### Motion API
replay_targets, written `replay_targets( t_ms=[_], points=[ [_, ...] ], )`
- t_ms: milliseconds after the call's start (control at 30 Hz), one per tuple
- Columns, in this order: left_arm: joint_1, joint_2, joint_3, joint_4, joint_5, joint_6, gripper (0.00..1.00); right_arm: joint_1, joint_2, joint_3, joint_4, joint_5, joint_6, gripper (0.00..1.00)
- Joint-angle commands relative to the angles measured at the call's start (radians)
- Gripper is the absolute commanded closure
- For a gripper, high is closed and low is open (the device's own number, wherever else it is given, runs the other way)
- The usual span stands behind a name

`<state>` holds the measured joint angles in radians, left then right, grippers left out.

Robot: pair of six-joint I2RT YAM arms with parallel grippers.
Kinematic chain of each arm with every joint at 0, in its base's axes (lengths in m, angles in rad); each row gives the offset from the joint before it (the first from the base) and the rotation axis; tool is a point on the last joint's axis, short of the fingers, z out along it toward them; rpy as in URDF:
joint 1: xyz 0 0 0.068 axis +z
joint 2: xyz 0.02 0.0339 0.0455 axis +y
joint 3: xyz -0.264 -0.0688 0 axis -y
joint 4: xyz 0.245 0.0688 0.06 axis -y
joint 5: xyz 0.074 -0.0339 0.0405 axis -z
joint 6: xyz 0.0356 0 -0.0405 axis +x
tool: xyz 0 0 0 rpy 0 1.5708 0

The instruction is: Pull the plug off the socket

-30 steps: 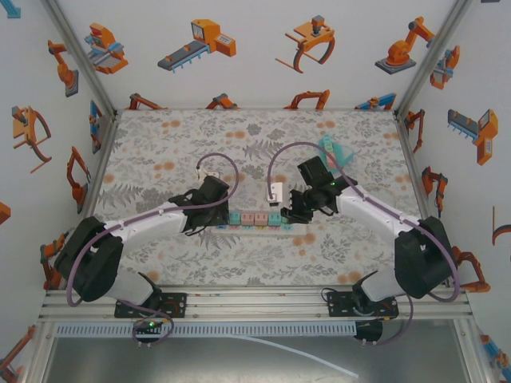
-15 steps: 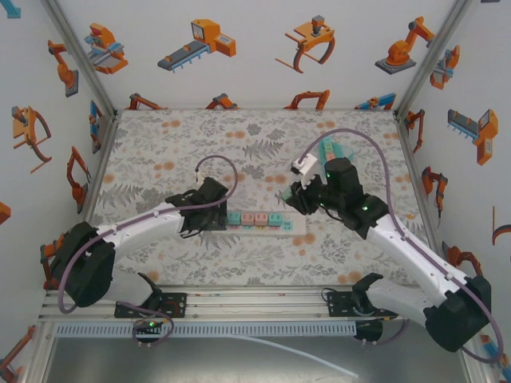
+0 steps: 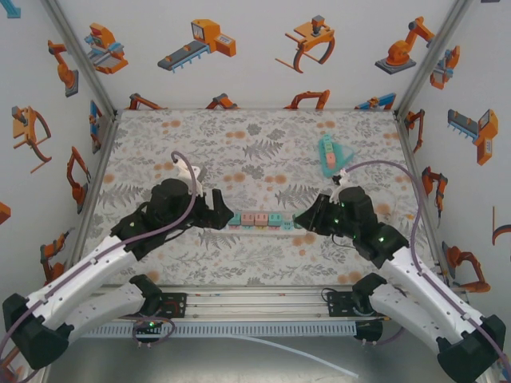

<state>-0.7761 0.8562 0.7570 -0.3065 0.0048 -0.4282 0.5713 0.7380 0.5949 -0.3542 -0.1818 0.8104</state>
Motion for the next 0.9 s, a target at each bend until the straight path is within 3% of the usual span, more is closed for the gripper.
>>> replay_targets(
  t_ms=[0,133,233,433,867],
  points=[
    [-0.017,-0.057,-0.029,0.053,0.236,0.09,0.16,0.003,-0.045,-0.076,0.02,-0.011,0.194,0.9],
    [-0.024,-0.083,-0.054,0.117,0.433,0.077,0.11,0.008,-0.082,-0.196,0.11,-0.006,0.285,0.9],
    [-0.048,-0.074,-0.07,0.158,0.503,0.062,0.1,0.013,-0.095,-0.27,0.169,0.006,0.322,0.9],
    [-0.117,-0.032,-0.069,0.166,0.467,0.111,0.0,0.033,-0.061,-0.383,0.3,0.009,0.371,0.86],
    [-0.181,0.029,-0.051,0.17,0.388,0.142,0.03,0.113,0.12,-0.428,0.432,0.069,0.386,0.65]
  ],
)
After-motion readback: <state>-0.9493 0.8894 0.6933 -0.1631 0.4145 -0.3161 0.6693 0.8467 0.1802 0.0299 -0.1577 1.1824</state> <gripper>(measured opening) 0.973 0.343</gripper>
